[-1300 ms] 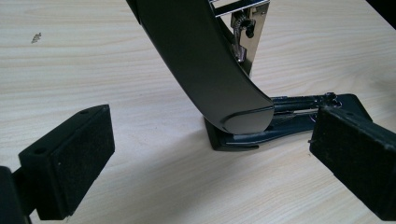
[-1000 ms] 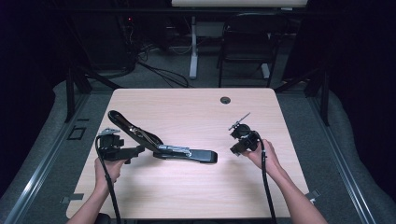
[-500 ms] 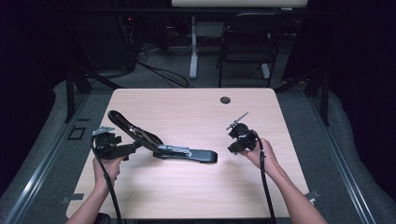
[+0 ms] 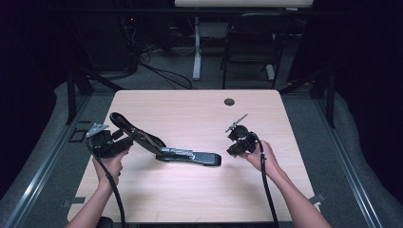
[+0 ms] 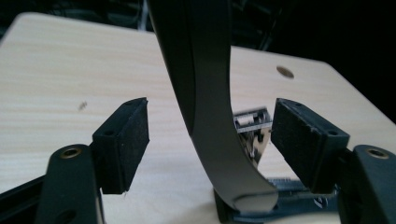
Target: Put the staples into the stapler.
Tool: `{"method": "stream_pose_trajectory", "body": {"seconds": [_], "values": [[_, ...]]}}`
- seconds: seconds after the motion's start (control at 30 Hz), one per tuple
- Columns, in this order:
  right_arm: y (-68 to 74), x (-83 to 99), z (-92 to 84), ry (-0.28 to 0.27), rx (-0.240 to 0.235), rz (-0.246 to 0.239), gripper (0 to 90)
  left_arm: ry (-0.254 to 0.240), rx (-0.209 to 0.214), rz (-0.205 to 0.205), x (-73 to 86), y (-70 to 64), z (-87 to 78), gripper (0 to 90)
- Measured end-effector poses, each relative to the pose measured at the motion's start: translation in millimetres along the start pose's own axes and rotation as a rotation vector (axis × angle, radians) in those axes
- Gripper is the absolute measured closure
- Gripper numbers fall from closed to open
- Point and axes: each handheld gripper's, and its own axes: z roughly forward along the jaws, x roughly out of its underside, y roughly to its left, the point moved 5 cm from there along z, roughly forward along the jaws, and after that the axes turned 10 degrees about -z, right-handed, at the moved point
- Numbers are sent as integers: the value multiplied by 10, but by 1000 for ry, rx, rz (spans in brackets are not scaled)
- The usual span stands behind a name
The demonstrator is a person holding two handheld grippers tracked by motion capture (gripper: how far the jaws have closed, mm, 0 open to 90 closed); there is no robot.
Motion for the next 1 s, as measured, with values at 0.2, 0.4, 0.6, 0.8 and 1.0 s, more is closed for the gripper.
{"method": "stream_pose_trajectory", "body": {"seconds": [0.2,0.4,0.6,0.8,1.0], "values": [[16,-49,-2,-12,1,-9,786,-40,-8,0,-55,4,15,409],[21,-70,-8,-26,-22,-8,786,-46,-36,23,-42,-3,41,601],[35,-109,6,-46,-41,-18,786,-47,-47,23,-37,4,44,620],[74,-152,8,-66,-56,-26,786,-43,-51,25,-34,-1,41,620],[115,-198,-1,-77,-69,-45,786,-42,-59,24,-31,5,44,619]]}}
